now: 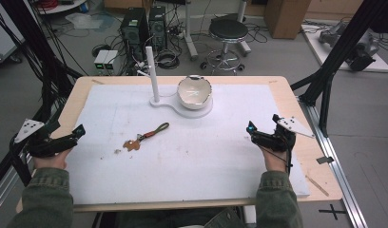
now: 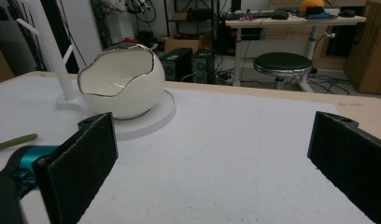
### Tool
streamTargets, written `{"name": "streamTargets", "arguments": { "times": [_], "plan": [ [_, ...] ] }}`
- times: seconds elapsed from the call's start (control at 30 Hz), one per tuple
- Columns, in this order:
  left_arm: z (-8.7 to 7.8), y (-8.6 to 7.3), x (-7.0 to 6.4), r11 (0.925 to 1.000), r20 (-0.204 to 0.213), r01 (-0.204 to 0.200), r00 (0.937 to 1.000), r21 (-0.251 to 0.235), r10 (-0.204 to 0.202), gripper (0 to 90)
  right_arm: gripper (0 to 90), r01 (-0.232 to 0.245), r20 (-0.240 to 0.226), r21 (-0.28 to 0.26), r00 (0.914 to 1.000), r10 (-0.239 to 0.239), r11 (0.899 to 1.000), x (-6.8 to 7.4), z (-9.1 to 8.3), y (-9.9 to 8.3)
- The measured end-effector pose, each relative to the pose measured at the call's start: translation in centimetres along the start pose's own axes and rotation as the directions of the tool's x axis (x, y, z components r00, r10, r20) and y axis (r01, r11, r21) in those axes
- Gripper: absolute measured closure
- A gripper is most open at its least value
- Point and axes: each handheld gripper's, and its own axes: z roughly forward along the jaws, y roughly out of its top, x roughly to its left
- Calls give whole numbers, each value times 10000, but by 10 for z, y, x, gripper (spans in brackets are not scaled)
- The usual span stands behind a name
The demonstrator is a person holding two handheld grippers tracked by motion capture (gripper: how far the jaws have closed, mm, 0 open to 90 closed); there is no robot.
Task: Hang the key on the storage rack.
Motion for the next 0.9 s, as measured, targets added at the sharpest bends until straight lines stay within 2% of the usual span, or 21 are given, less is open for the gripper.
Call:
{"name": "streamTargets", "arguments": {
  "times": [0.2, 0.33, 0.43, 0.9],
  "plan": [
    [-1, 1, 1, 9995, 116, 319, 9994, 82, -320, 17, 6, 2, 13, 23, 10000, -2, 10000, 1, 0, -1],
    [-3, 2, 0, 9995, 105, 273, 9996, 127, -275, 17, 6, 17, 1, -12, 10000, -17, 10000, 1, -1, -1],
    [-4, 2, -1, 9993, -27, 326, 9995, 193, -326, 17, 6, -178, 61, -244, 9998, 180, 9995, 2, -4, 1],
    [0, 6, -5, 9980, -189, -127, 9997, 613, 139, 17, 6, -250, -13, -320, 9997, 250, 9992, 3, -5, 1]
  ]
}}
